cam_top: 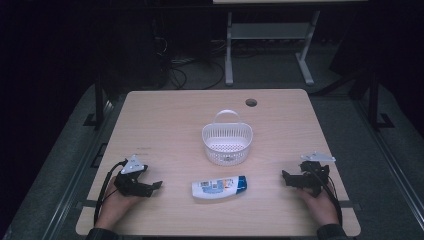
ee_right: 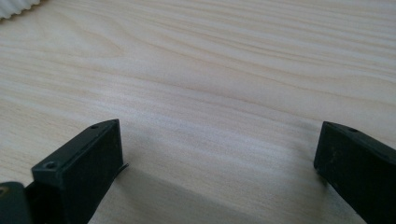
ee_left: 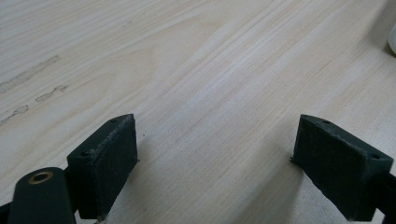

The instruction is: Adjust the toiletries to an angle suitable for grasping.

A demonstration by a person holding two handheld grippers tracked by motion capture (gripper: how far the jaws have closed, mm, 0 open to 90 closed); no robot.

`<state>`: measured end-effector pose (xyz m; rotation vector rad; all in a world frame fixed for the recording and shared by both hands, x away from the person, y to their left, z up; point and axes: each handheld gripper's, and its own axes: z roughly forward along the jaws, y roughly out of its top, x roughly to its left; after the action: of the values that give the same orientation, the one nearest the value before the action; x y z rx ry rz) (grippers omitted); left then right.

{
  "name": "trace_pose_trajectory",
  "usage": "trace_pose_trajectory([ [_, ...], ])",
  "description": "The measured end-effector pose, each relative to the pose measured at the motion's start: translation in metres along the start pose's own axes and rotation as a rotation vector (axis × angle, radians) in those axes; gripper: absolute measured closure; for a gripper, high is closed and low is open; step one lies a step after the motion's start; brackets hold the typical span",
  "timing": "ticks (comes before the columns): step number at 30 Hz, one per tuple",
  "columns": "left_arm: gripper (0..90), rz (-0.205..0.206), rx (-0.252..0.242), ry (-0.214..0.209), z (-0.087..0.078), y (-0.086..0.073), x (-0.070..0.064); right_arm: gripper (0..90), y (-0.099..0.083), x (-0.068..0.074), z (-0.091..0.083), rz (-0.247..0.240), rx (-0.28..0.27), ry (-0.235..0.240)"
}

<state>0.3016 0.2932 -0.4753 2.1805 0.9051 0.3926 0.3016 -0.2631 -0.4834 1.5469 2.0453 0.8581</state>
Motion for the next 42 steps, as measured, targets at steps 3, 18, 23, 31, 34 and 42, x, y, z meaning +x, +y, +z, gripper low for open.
trace_pose_trajectory([
  [3,12.9,0.002,0.0,-0.003,0.0,0.0,0.0,0.7,0.0,0.0,0.0,0.0,0.0,0.0],
  [18,33.1,-0.019,-0.005,-0.014,-0.005,0.002,0.003,0.7,0.0,0.0,0.0,0.001,0.0,-0.001],
  [23,54.3,-0.04,-0.006,-0.06,-0.009,0.005,0.003,0.7,0.0,0.0,0.0,0.002,0.0,-0.001],
  [31,90.0,-0.035,-0.021,-0.146,-0.014,0.022,-0.007,0.7,0.0,0.0,0.0,0.001,0.0,-0.001],
  [34,90.0,-0.005,-0.007,-0.149,-0.014,0.03,-0.016,0.7,0.0,0.001,0.0,0.002,0.002,0.002],
  [42,90.0,0.041,-0.009,-0.172,-0.014,0.046,-0.03,0.7,0.0,0.001,0.0,-0.003,0.002,0.004],
])
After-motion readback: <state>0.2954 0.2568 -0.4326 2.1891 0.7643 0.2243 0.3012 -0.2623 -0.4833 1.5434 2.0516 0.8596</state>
